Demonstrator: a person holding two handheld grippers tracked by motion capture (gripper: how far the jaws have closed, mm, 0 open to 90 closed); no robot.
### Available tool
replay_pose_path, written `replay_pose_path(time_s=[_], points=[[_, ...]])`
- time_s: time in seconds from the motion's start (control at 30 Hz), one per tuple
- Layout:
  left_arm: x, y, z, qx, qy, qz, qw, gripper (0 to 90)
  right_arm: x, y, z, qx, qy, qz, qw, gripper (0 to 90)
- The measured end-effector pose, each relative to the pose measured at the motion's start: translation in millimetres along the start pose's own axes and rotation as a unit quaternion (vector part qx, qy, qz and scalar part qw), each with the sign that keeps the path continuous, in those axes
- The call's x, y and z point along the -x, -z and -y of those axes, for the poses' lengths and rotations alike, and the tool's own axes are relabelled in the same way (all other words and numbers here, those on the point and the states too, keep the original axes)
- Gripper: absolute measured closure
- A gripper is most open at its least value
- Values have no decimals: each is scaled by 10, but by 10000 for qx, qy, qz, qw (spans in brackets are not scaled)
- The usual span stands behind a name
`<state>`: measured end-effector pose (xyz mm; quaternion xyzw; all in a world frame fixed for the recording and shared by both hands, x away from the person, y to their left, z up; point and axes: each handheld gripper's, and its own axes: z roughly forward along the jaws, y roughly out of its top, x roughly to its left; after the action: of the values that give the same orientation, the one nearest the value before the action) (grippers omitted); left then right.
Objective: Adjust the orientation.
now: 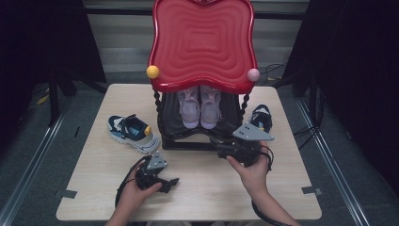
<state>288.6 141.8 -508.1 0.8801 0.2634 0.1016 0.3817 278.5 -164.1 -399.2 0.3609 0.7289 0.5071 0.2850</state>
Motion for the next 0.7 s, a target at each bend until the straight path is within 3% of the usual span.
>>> replay_pose_path(time_s=[0.27, 0.7], points=[[-1, 0, 0, 5, -6, -6, 10000, 154, 24, 92, 188, -401, 2, -274, 9988, 196], [-3, 1, -2, -12, -4, -3, 10000, 152, 120, 219, 537, -726, -157, -578, 9956, 145]])
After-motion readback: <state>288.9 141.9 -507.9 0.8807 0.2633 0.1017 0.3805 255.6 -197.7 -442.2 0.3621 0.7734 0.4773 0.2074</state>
